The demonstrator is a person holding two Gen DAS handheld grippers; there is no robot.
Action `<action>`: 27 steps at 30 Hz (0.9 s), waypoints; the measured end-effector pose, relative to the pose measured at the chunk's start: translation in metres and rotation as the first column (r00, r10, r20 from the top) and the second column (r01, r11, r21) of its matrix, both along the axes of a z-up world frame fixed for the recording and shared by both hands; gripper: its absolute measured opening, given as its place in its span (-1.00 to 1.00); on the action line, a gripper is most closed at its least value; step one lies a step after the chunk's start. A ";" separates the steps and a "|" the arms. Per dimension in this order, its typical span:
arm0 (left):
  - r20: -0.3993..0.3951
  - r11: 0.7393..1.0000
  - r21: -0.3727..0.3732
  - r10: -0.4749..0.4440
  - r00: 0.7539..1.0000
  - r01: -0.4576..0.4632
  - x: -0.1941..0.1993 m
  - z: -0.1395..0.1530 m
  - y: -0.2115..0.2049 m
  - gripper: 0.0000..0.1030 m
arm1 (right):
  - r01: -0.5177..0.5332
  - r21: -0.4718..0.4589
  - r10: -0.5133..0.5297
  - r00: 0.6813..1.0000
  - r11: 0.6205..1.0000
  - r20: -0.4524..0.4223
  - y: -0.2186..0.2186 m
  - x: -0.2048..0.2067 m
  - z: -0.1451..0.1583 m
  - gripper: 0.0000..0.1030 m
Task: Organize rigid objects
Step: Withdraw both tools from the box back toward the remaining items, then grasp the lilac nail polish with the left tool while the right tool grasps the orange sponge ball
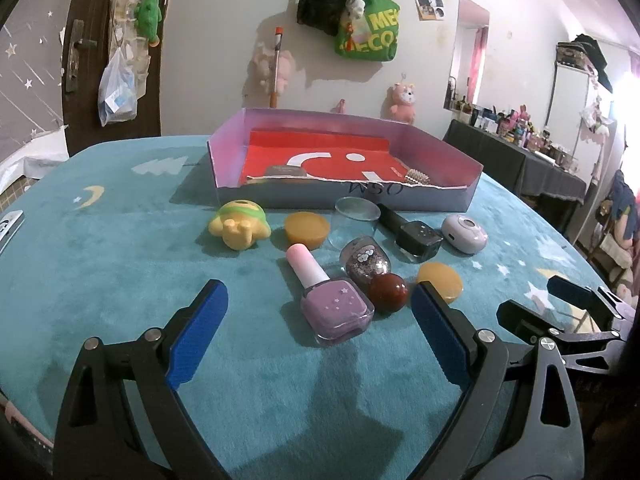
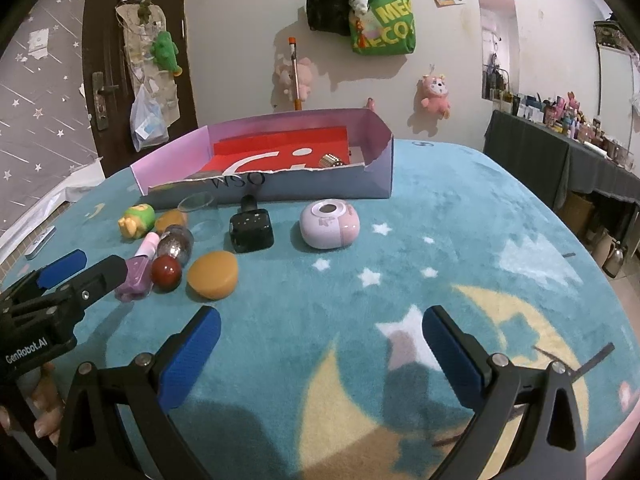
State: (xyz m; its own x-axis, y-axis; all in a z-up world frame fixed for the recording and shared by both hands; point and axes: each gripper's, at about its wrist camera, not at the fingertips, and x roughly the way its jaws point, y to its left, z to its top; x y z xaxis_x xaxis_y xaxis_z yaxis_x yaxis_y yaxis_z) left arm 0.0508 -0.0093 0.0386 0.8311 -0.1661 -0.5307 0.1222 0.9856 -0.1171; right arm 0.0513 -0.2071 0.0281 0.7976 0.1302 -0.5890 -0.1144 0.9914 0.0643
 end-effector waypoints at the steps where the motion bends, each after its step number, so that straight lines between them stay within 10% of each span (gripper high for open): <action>1: -0.003 1.000 0.000 -0.001 1.000 0.001 0.001 0.000 0.000 0.82 | 0.001 -0.001 -0.001 1.000 1.000 0.000 0.000 0.000 0.000 1.00; 27: -0.252 0.998 0.055 -0.029 0.967 0.044 0.036 -0.010 0.017 0.84 | -0.141 0.032 0.144 0.984 0.989 -0.101 0.023 0.039 0.009 1.00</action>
